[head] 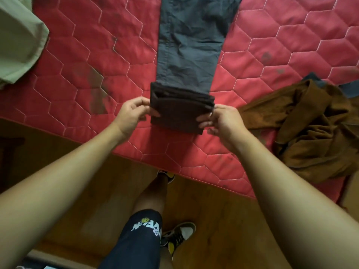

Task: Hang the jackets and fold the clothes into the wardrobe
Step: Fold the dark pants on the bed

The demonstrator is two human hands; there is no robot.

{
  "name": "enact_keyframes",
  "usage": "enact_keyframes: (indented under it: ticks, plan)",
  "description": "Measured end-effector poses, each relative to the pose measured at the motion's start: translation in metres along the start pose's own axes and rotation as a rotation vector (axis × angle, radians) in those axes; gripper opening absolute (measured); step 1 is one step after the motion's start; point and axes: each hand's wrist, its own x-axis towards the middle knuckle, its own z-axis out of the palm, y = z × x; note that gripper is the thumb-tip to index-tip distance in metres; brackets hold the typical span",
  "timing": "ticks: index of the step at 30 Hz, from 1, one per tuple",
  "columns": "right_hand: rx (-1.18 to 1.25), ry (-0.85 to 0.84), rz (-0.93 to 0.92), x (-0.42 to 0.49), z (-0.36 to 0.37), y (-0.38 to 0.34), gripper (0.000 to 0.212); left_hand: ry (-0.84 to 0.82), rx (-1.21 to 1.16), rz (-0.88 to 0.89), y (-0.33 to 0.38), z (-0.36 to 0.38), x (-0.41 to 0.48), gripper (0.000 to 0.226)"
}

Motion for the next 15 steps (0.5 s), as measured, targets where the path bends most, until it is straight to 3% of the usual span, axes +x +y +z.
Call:
enact_keyframes:
  ticks: [2, 5, 8, 12, 15]
  plan:
    - [-0.120, 0.036, -0.119, 0.022, -0.004, -0.013, 0.024, 0.027, 0.102, 0.064, 0.007, 0.001, 0.023, 0.006]
    - [-0.286, 0.142, -0.263, 0.060, -0.003, -0.027, 0.007, 0.078, 0.226, 0.118, 0.009, 0.002, 0.060, 0.010]
    - [-0.246, 0.156, -0.285, 0.099, 0.005, -0.043, 0.005, 0.123, 0.226, 0.107, 0.016, 0.003, 0.097, 0.011]
    - [0.049, -0.001, -0.089, 0.124, 0.008, -0.054, 0.018, 0.083, 0.024, -0.168, 0.012, 0.009, 0.128, 0.011]
    - [-0.059, -0.059, 0.094, 0.124, 0.006, -0.022, 0.025, 0.004, -0.044, -0.352, -0.002, 0.010, 0.120, 0.022]
